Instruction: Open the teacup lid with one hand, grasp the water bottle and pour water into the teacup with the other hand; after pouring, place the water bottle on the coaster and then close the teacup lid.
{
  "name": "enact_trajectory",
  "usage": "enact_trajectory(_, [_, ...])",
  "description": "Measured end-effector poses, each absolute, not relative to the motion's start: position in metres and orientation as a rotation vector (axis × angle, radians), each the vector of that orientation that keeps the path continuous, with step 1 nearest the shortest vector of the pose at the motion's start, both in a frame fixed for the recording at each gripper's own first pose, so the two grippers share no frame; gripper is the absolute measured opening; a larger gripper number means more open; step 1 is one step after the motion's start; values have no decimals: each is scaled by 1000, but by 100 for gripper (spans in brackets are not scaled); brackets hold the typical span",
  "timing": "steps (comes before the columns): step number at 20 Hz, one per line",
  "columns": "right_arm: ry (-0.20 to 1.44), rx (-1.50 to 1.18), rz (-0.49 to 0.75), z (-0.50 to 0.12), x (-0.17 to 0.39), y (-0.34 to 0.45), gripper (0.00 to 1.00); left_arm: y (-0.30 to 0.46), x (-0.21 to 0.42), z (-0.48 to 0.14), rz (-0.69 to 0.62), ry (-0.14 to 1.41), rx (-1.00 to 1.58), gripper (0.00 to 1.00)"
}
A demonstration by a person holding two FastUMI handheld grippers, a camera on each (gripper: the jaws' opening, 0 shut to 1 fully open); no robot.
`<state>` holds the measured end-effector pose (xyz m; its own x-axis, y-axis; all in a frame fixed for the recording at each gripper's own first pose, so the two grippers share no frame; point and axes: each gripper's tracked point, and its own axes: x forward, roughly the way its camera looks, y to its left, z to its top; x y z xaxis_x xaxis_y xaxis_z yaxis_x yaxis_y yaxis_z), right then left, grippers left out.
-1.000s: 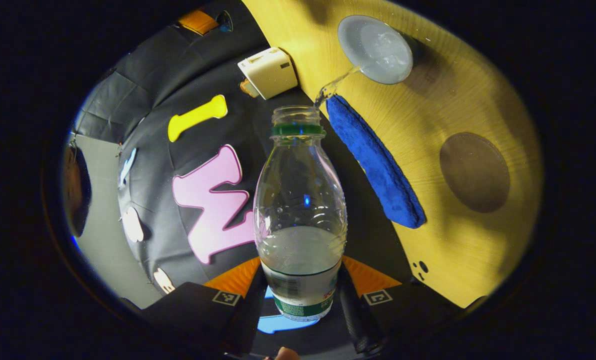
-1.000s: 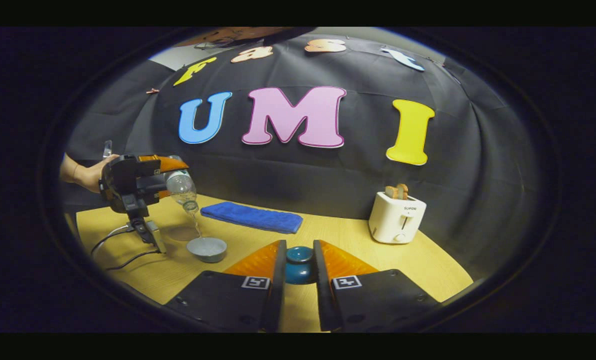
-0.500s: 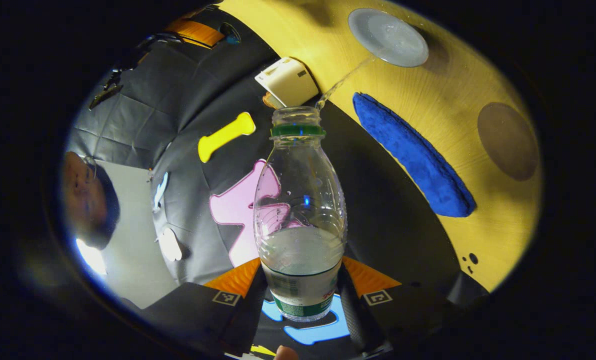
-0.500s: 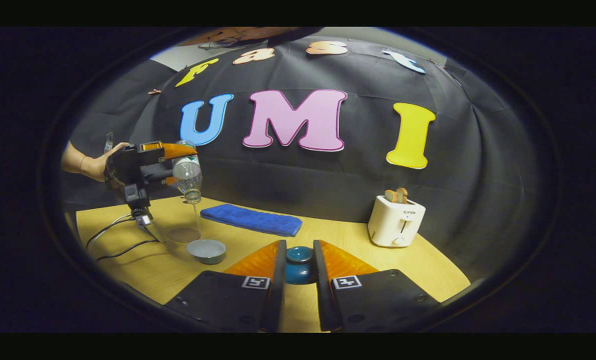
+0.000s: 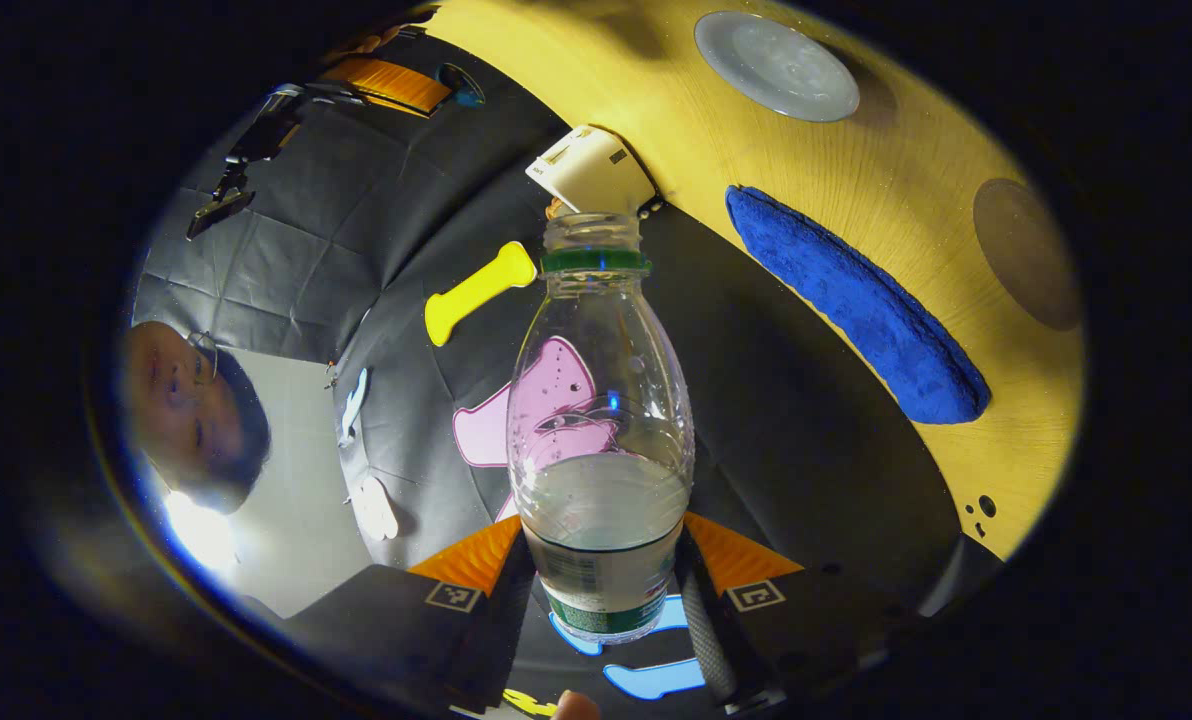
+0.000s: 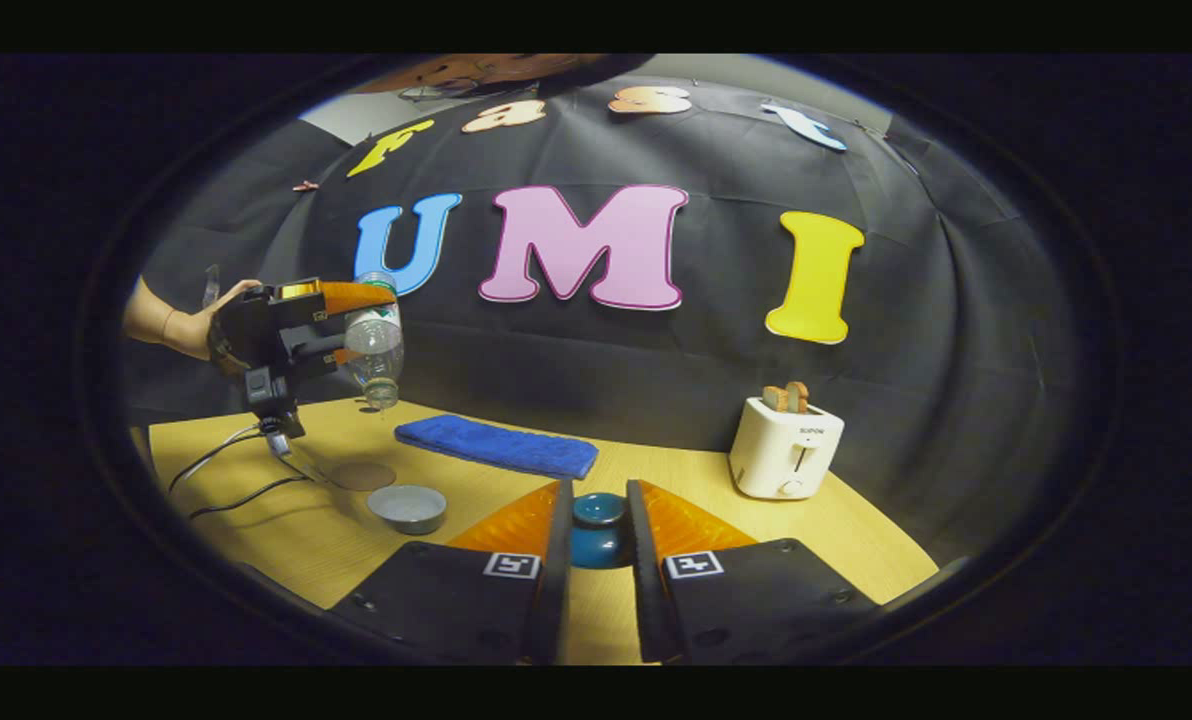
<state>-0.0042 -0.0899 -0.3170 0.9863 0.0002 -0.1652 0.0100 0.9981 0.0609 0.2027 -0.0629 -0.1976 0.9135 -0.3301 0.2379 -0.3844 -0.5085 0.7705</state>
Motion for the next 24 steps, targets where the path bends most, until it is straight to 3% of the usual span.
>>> enact_trajectory(1, [167,63,-4,-317,-4,-89,26,-63,203,-198,72,-506,2142,73])
enact_trajectory(2, [166,64,-3,-317,-3,-89,36,-63,204,-200,70,-502,2141,73])
enact_trajectory(5, [167,66,-1,-317,-2,-87,26,-59,207,-203,65,-469,2129,73])
enact_trajectory(7, [170,73,-3,-318,-1,-86,28,-47,208,-204,69,-395,2051,74])
enact_trajectory(11, [177,73,-5,-321,5,-79,36,-28,197,-215,20,-204,1685,73])
enact_trajectory(14, [181,74,2,-323,11,-70,36,-23,186,-217,-4,-105,1341,73])
enact_trajectory(15, [184,74,3,-323,13,-67,26,-21,186,-217,-17,-89,1229,74])
enact_trajectory(17, [183,76,11,-323,18,-60,36,-28,189,-220,-41,-72,1007,74])
enact_trajectory(19, [185,76,23,-323,23,-51,31,-29,196,-226,-56,-24,782,73])
enact_trajectory(23, [191,74,39,-323,29,-38,36,-36,210,-255,-112,79,336,74])
enact_trajectory(24, [194,74,42,-323,31,-36,31,-37,211,-261,-117,97,278,74])
